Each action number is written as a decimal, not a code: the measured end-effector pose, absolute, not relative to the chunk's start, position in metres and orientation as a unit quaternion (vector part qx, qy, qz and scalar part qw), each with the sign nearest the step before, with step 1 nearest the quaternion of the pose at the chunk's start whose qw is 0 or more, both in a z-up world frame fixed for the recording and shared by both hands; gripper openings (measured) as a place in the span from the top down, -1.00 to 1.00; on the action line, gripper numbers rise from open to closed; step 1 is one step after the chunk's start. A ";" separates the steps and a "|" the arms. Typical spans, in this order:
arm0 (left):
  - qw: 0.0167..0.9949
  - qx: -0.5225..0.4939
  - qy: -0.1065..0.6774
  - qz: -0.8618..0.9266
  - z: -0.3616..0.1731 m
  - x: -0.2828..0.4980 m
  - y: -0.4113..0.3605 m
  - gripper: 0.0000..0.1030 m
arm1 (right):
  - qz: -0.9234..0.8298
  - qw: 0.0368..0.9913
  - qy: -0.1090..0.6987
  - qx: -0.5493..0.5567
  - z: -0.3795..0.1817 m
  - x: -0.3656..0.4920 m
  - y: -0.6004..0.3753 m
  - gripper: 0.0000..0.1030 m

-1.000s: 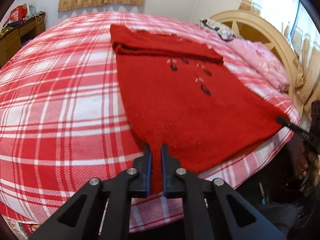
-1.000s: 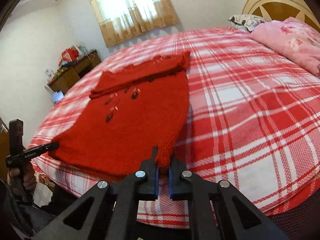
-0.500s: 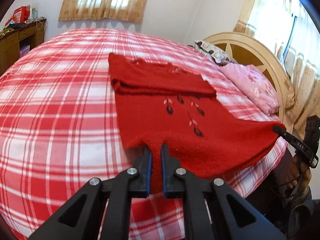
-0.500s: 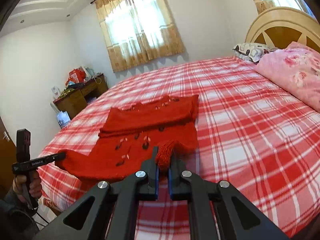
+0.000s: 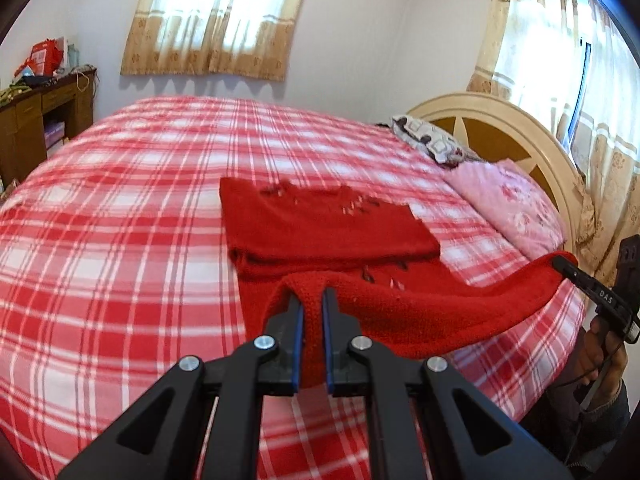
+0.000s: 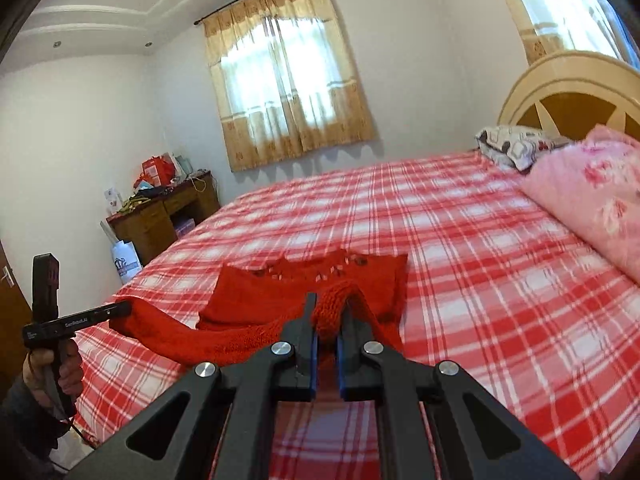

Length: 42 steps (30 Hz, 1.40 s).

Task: Fold small clothes
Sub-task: 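Lift the hem with both grippers and fold it over toward the collar, then lower the hem onto the collar and open both grippers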

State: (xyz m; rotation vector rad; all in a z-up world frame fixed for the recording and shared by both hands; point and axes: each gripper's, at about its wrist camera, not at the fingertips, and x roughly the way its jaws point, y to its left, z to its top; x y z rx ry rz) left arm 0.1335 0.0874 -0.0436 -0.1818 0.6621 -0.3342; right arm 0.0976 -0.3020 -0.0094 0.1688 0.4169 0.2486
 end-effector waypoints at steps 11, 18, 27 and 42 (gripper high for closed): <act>0.935 -0.103 0.303 -0.149 -0.020 0.182 0.092 0.83 | 0.112 0.971 0.200 0.068 0.015 0.158 -0.299 0.89; 0.937 -0.106 0.303 -0.139 -0.010 0.228 0.092 0.83 | 0.094 0.971 0.213 0.055 0.018 0.219 -0.296 0.89; 0.930 -0.104 0.332 -0.120 -0.030 0.304 0.092 0.83 | 0.073 0.963 0.256 0.048 -0.010 0.310 -0.290 0.89; 0.910 -0.058 0.404 -0.068 -0.107 0.409 0.077 0.64 | 0.054 0.922 0.384 0.006 -0.119 0.413 -0.282 0.25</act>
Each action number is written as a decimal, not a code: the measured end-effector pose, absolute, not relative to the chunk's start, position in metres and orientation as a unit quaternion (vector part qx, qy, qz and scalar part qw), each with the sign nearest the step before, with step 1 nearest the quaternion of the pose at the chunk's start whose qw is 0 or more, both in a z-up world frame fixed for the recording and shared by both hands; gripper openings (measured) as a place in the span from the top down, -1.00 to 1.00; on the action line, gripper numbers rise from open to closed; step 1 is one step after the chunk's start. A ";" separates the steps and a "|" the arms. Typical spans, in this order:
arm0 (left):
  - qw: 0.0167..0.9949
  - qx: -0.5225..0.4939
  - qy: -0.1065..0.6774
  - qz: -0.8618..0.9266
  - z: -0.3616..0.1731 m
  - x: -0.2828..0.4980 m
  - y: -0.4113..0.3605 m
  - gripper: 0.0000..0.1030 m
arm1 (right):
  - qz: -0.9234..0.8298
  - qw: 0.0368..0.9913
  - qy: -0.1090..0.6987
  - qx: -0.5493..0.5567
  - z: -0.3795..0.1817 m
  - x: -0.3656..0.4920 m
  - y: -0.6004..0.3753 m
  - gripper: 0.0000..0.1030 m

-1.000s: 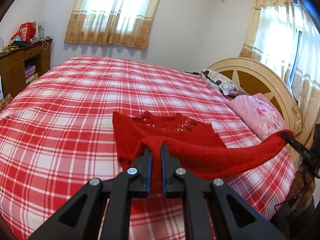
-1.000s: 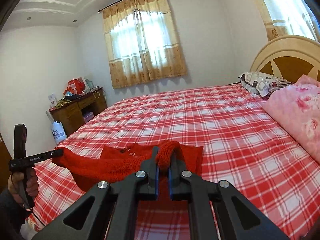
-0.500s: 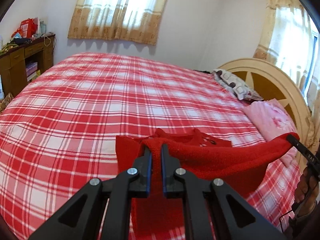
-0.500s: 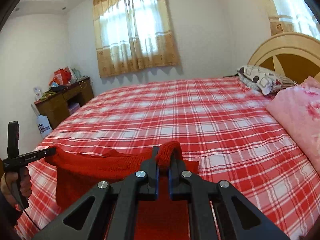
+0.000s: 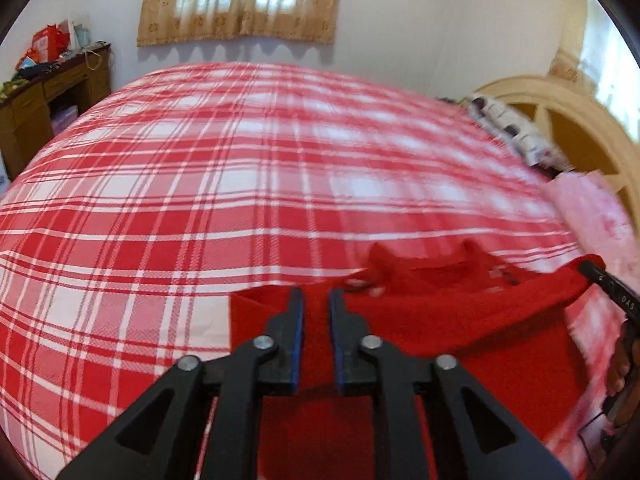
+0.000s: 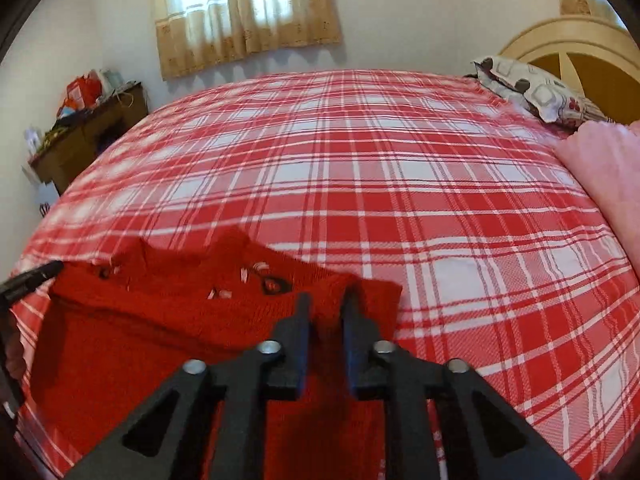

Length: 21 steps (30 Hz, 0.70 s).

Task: Fold small clothes
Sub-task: 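Lower the hem onto the collar and open both grippers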

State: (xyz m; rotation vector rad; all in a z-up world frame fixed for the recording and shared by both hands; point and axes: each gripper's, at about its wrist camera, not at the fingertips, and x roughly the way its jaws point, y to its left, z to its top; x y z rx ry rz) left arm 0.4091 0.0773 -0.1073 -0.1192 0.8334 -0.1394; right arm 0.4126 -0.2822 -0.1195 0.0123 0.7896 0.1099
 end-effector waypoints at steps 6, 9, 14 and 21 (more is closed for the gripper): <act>0.921 -0.040 0.386 -0.021 -0.109 0.375 0.095 -0.09 | 0.096 0.891 0.439 -0.066 -0.135 0.393 -0.248 0.00; 0.929 -0.012 0.370 -0.003 -0.109 0.351 0.095 -0.35 | 0.099 0.871 0.466 -0.118 -0.150 0.406 -0.225 0.00; 0.917 0.054 0.396 0.003 -0.126 0.356 0.073 -0.44 | 0.035 0.893 0.440 -0.085 -0.137 0.449 -0.231 0.00; 0.915 0.026 0.391 0.093 -0.119 0.378 0.096 -0.47 | 0.043 0.897 0.439 -0.034 -0.133 0.410 -0.270 0.00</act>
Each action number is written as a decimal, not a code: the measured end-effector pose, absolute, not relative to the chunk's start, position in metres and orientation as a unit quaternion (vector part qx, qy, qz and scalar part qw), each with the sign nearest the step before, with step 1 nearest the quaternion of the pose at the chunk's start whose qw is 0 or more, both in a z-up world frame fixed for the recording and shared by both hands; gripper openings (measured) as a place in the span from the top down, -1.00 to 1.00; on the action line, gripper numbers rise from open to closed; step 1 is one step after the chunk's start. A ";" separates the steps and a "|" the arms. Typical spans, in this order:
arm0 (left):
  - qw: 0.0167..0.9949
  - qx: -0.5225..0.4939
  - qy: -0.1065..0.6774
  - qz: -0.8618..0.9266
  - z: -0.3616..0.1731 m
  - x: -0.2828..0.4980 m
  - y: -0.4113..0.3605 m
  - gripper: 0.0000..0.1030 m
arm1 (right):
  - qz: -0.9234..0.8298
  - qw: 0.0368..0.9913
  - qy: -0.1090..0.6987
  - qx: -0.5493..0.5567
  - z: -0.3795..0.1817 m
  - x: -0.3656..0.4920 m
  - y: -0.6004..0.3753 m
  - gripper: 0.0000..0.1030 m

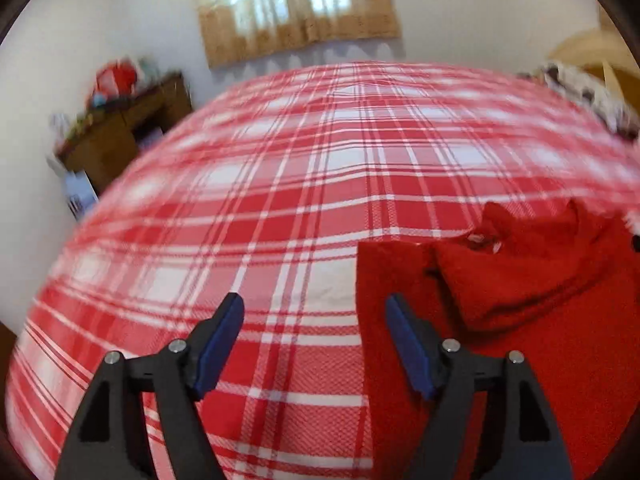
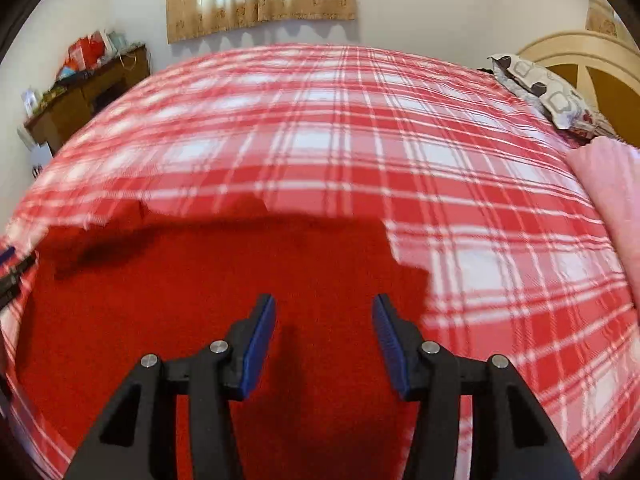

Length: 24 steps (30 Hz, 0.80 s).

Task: Fold small clothes

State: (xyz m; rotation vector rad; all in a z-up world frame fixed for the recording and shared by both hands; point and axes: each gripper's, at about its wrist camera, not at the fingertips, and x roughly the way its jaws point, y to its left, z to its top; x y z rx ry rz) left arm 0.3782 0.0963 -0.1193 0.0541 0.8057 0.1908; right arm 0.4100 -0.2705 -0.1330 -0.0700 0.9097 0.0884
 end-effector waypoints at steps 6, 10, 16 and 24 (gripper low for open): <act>0.916 0.052 0.385 0.100 -0.118 0.351 0.103 -0.48 | 0.063 0.899 0.433 -0.003 -0.126 0.346 -0.295 0.00; 0.922 0.034 0.379 0.071 -0.115 0.316 0.098 -0.48 | 0.065 0.903 0.423 0.025 -0.127 0.311 -0.312 0.00; 0.928 -0.015 0.373 0.002 -0.118 0.272 0.086 -0.43 | 0.062 0.901 0.427 0.047 -0.138 0.295 -0.322 0.00; 0.912 -0.046 0.407 -0.034 -0.144 0.277 0.069 0.25 | 0.067 0.902 0.424 0.040 -0.147 0.302 -0.311 0.45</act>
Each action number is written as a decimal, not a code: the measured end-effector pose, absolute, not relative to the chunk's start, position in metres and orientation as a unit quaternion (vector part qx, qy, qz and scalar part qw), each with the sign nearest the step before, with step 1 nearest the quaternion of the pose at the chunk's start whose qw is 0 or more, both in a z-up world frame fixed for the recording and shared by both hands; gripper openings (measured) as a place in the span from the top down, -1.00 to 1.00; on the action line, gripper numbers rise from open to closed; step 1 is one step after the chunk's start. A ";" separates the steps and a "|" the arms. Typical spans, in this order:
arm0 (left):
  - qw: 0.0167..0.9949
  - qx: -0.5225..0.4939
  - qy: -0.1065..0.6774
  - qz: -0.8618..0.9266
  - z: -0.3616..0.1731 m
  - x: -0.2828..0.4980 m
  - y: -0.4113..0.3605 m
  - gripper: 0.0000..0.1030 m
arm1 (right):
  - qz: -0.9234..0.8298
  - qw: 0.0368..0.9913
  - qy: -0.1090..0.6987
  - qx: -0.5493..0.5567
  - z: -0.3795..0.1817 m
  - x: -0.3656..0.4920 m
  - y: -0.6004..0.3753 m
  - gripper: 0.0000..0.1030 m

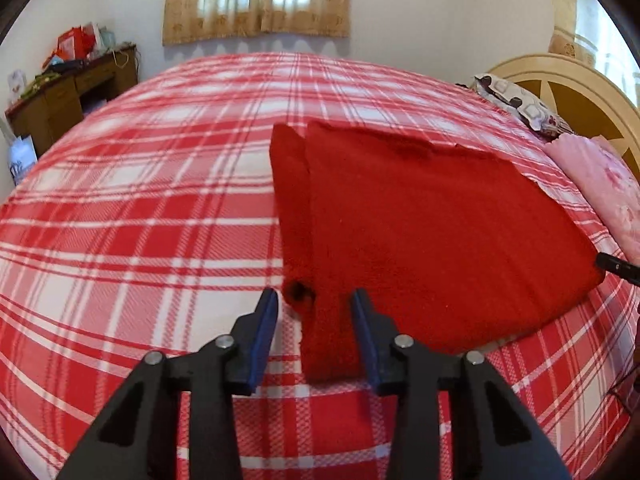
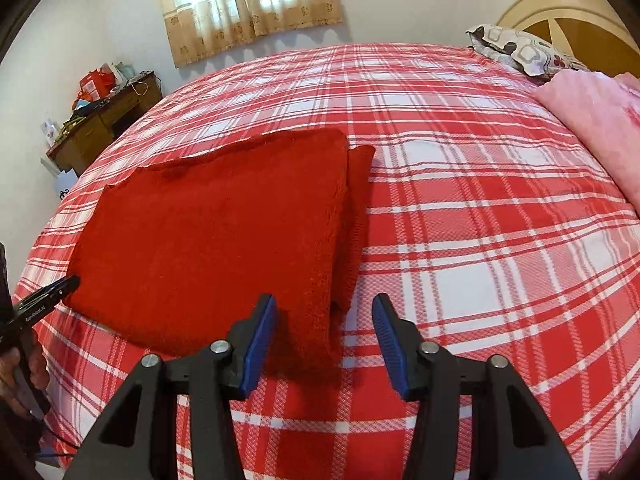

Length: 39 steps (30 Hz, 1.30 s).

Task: Fold small clothes

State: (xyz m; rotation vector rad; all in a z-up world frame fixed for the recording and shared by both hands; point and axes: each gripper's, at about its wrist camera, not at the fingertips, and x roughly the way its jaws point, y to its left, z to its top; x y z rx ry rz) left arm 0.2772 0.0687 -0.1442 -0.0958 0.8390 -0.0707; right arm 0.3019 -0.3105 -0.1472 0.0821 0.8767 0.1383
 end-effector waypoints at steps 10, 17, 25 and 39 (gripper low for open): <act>0.923 -0.038 0.377 -0.059 -0.129 0.257 0.062 0.81 | 0.078 0.912 0.403 0.010 -0.138 0.264 -0.304 0.92; 0.916 -0.042 0.393 -0.065 -0.150 0.257 0.070 0.81 | 0.066 0.901 0.426 0.043 -0.161 0.276 -0.316 0.91; 0.925 -0.044 0.374 -0.057 -0.147 0.236 0.066 0.85 | 0.059 0.903 0.425 0.023 -0.155 0.278 -0.304 0.90; 0.932 -0.030 0.362 -0.017 -0.144 0.233 0.071 -0.20 | 0.103 0.916 0.389 0.006 -0.125 0.288 -0.252 0.01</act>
